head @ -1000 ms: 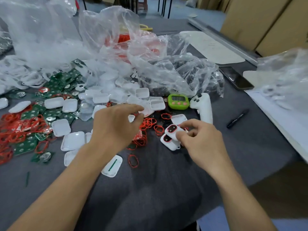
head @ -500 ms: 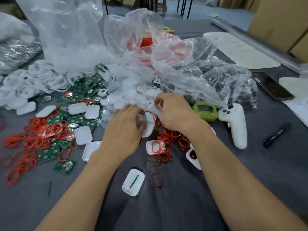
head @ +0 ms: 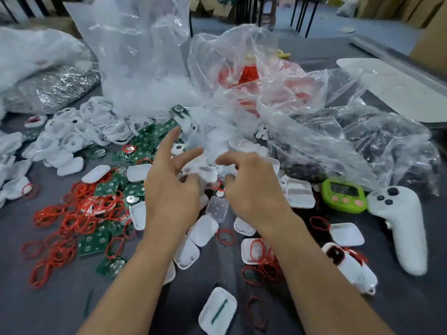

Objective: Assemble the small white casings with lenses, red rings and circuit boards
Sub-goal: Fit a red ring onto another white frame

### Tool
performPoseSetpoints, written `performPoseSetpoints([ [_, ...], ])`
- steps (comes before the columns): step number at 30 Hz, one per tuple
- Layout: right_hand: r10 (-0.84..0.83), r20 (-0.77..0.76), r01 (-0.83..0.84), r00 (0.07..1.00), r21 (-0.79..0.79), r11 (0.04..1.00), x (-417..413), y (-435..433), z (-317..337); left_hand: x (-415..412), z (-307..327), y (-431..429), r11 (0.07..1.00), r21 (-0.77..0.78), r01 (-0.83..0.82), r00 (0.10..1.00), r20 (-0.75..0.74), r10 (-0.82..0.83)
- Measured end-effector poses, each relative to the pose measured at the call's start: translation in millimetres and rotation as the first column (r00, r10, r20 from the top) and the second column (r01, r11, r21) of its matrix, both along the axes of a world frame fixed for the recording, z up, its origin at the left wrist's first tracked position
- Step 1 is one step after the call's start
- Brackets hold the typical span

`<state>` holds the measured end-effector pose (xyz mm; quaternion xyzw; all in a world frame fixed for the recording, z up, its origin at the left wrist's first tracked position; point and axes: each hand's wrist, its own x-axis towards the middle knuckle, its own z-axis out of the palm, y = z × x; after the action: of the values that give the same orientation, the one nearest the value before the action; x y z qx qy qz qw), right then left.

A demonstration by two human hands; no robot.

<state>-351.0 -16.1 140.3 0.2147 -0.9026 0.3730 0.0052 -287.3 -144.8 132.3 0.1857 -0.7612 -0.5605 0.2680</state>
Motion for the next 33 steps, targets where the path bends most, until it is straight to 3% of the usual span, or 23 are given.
performPoseSetpoints([
  [2,0.035,0.056,-0.026,0.998,-0.149,0.989,9,-6,-5,-3,0,-4,0.987,0.160,-0.008,0.999,-0.048,0.015],
  [5,0.030,0.214,0.072,0.976,-0.454,0.888,17,-12,-8,-8,-2,-9,0.945,0.318,0.081,0.993,-0.103,-0.051],
  [8,0.183,0.411,0.163,0.893,-0.675,0.720,14,-12,-4,-9,-4,-6,0.978,0.153,0.139,0.989,-0.069,-0.129],
  [10,0.202,0.453,0.195,0.869,-0.686,0.701,9,-11,-3,-9,-6,-6,0.986,0.035,0.164,0.986,-0.049,-0.162],
  [12,0.010,0.391,0.224,0.920,-0.549,0.805,5,-8,-6,-8,-5,-13,0.992,0.037,0.118,0.991,-0.063,-0.116],
  [14,-0.216,0.232,0.290,0.948,-0.363,0.885,3,-5,-6,-5,-3,-29,0.991,-0.065,-0.121,0.991,-0.057,0.117],
  [16,-0.325,0.052,0.328,0.944,-0.199,0.923,5,-3,-2,0,-3,-45,0.916,-0.187,-0.356,0.934,-0.052,0.352],
  [19,-0.402,-0.163,0.401,0.901,-0.042,0.915,10,-12,7,3,-8,-55,0.896,-0.245,-0.371,0.919,0.044,0.393],
  [21,-0.290,-0.232,0.293,0.929,-0.023,0.956,9,-25,14,0,-12,-58,0.919,-0.286,-0.272,0.928,0.173,0.329],
  [24,-0.008,-0.068,0.016,0.998,0.113,0.993,-4,-55,24,-1,-14,-64,0.959,-0.238,-0.152,0.940,0.264,0.215],
  [26,0.173,0.069,-0.183,0.983,0.209,0.960,-13,-74,27,1,-12,-68,0.975,-0.163,-0.151,0.954,0.235,0.187],
  [28,0.313,0.094,-0.326,0.945,0.368,0.871,-16,-89,23,2,-10,-71,0.973,-0.108,-0.204,0.959,0.176,0.220],
  [30,0.326,0.006,-0.286,0.945,0.491,0.823,-19,-94,17,1,-9,-75,0.955,-0.029,-0.294,0.949,0.111,0.295],
  [33,0.225,-0.109,-0.150,0.968,0.465,0.872,-19,-91,11,0,-10,-84,0.901,0.035,-0.432,0.898,0.104,0.427],
])
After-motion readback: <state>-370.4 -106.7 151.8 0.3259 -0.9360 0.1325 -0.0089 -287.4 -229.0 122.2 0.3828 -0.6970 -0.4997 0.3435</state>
